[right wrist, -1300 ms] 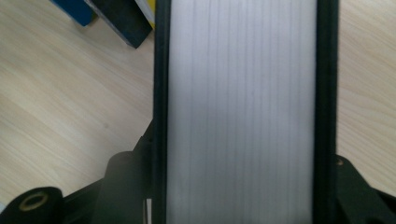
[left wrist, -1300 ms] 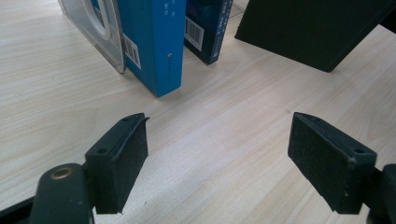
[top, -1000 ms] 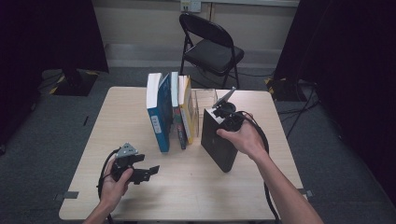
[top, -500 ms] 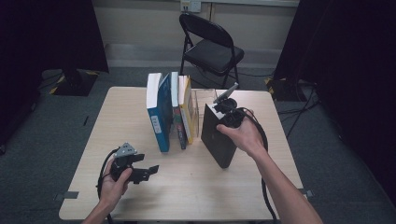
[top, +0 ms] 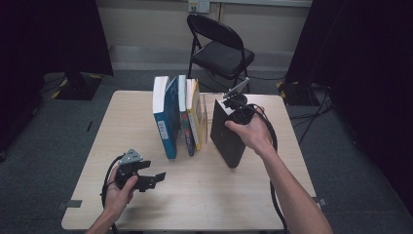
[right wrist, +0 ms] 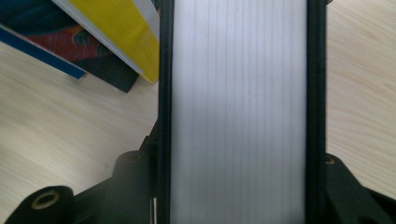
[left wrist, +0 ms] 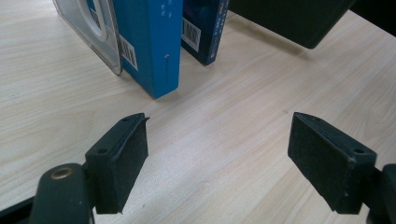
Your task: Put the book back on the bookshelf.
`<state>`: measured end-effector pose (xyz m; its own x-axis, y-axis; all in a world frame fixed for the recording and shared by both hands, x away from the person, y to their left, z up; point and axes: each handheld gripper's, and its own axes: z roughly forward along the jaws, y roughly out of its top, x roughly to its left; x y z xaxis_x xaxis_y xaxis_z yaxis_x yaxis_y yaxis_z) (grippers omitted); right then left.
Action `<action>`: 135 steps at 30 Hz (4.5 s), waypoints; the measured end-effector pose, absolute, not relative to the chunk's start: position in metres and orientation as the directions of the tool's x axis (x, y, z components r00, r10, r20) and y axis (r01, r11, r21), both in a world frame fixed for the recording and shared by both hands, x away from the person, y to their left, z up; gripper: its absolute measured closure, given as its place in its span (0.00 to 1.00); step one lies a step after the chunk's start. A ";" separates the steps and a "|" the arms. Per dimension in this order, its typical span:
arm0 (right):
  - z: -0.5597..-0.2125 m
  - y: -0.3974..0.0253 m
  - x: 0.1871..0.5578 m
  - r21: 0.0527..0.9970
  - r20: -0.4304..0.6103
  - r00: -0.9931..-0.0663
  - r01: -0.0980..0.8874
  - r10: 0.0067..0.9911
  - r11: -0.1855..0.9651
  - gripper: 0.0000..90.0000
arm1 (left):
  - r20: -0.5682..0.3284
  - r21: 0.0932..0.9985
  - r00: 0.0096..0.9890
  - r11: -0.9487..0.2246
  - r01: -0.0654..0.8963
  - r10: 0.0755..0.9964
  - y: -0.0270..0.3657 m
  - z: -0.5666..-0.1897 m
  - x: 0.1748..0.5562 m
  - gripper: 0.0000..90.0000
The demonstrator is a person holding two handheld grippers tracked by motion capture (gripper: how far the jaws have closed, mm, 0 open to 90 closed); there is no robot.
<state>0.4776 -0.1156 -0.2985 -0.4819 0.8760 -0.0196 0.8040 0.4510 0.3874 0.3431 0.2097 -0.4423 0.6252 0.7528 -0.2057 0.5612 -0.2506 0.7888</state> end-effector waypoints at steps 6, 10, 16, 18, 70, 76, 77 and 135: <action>-0.300 -0.109 0.489 0.373 -0.026 -0.461 0.819 0.887 0.436 0.59 | -0.206 0.786 0.629 -0.256 0.562 0.750 0.210 -0.442 0.343 0.22; -0.300 -0.104 0.497 0.367 -0.025 -0.451 0.826 0.892 0.428 0.59 | -0.205 0.788 0.628 -0.254 0.561 0.751 0.210 -0.443 0.343 0.22; -0.296 -0.094 0.508 0.363 -0.044 -0.443 0.828 0.896 0.427 0.59 | -0.209 0.787 0.639 -0.260 0.559 0.740 0.209 -0.442 0.343 0.22; -0.296 -0.091 0.511 0.363 -0.043 -0.438 0.831 0.898 0.422 0.59 | -0.203 0.788 0.654 -0.275 0.551 0.729 0.207 -0.442 0.342 0.21; -0.313 -0.069 0.576 0.369 -0.035 -0.363 0.861 0.931 0.350 0.59 | -0.211 0.786 0.652 -0.270 0.556 0.728 0.210 -0.444 0.342 0.22; -0.314 -0.067 0.573 0.391 -0.051 -0.373 0.846 0.927 0.362 0.58 | -0.209 0.786 0.654 -0.273 0.555 0.727 0.210 -0.443 0.341 0.22; -0.315 -0.068 0.572 0.397 -0.049 -0.373 0.844 0.927 0.361 0.58 | -0.207 0.786 0.654 -0.275 0.554 0.727 0.210 -0.443 0.341 0.22; -0.366 -0.104 0.471 0.802 0.098 -0.430 0.568 0.897 0.185 0.51 | -0.207 0.792 0.655 -0.269 0.549 0.726 0.207 -0.441 0.340 0.22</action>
